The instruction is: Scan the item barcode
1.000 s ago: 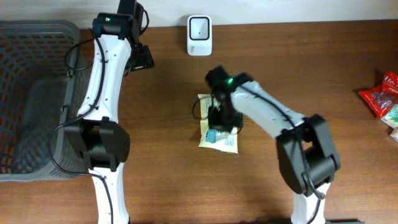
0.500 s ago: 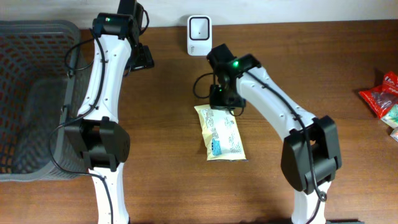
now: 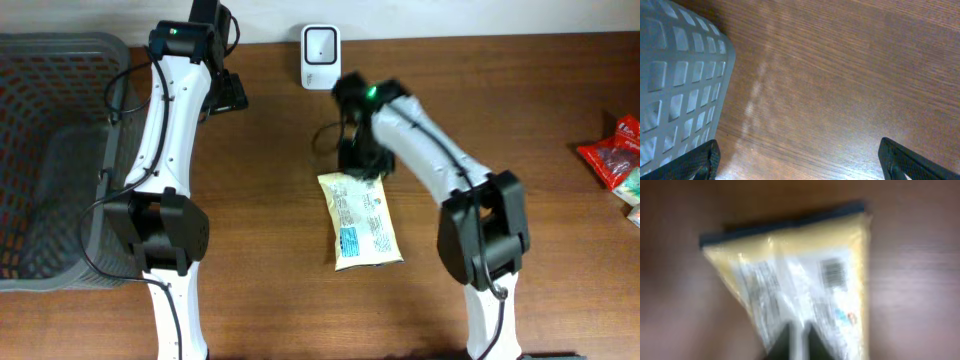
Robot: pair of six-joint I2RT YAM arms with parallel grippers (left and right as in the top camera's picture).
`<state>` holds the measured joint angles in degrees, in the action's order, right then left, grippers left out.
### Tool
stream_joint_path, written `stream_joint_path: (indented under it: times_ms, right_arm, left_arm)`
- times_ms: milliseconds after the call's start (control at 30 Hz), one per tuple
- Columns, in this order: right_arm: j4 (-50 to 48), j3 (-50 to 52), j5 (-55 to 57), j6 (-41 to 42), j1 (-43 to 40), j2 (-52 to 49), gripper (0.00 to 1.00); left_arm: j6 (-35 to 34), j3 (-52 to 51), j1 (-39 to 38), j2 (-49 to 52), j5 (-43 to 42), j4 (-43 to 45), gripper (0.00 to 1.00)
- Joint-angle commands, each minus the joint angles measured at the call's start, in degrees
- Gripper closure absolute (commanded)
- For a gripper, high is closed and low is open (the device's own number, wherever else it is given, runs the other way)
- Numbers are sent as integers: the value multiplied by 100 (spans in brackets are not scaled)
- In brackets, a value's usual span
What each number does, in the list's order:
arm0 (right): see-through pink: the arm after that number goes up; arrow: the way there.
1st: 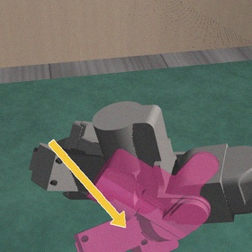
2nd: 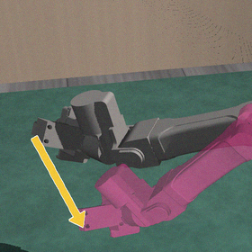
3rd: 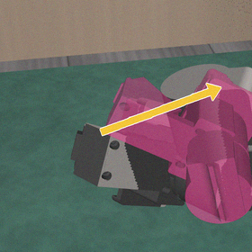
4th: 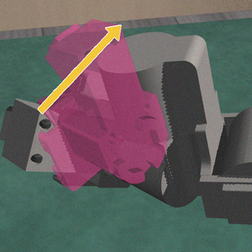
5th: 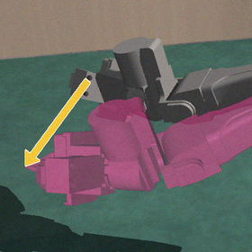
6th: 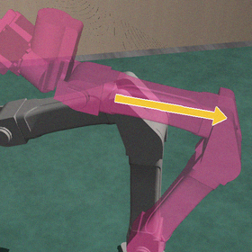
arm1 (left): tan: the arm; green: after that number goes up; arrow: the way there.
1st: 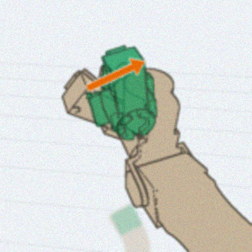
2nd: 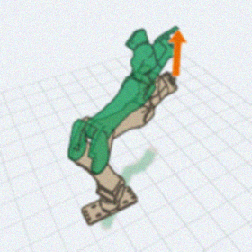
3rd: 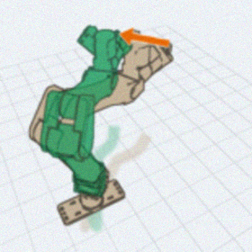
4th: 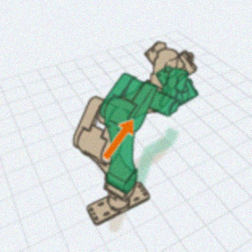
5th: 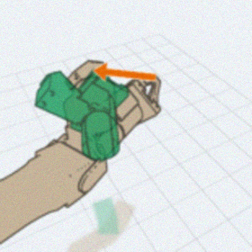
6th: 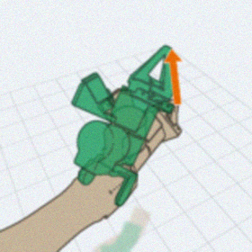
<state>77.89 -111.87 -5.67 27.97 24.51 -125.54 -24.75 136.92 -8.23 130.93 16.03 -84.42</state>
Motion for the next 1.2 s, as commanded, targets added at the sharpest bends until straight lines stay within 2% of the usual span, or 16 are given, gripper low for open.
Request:
stream_joint_path:
  times_ms: [0, 33, 100, 133, 167, 267, 433, 567, 600, 700, 767, 800, 867, 967, 1033, 1167]
  right_arm:
    - [828, -669, -37, -1054, 0, 111, 77]
    - [1029, -651, -24, -1464, 114, 103, 75]
    - [1115, -568, 308, -1596, 420, 50, 56]
    - [1117, -514, 487, -1593, 573, 44, 35]
    - [1080, -299, 1016, -1515, 942, 44, 1]
    - [1003, 328, 2149, -793, 1655, 39, 1]
    - [282, 1335, 2361, -203, 2430, 33, 1]
    - [-588, 1996, 2656, 227, 2603, 33, 1]
    - [-756, 2173, 2844, 518, 2568, 33, 2]
    - [-981, 2551, 3084, 627, 2380, 31, 15]
    - [-955, 2583, 3077, 664, 2210, 31, 51]
    - [-949, 2570, 3075, 671, 2133, 35, 61]
    - [-870, 2435, 2951, 730, 1923, 35, 96]
    - [-470, 1705, 2363, 713, 1523, 46, 96]
    - [-133, 881, 1670, 286, 1172, 59, 96]
    - [61, -503, -1097, -1145, 389, 90, 96]
  left_arm:
    - [-70, -39, 4, -44, -22, -4, 1]
    - [-72, -39, 4, -44, -22, -4, 1]
    - [-72, -39, 4, -44, -22, -4, 1]
    - [-72, -39, 4, -44, -22, -7, 1]
    - [-70, -39, 4, -44, -22, -4, 1]
    - [-70, -39, 4, -44, -22, -4, 1]
    - [-72, -39, 4, -44, -20, -7, 1]
    - [-72, -39, 4, -44, -20, -4, 1]
    - [-72, -39, 4, -44, -22, -7, 1]
    - [-72, -39, 4, -44, -20, -4, 1]
    - [-72, -39, 4, -44, -20, -4, 1]
    - [-72, -39, 4, -44, -20, -4, 1]
    - [-72, -39, 4, -44, -20, -4, 1]
    - [-72, -39, 4, -44, -22, -4, 1]
    - [-72, -39, 4, -44, -22, -4, 1]
    - [-72, -39, 4, -44, -22, -4, 1]
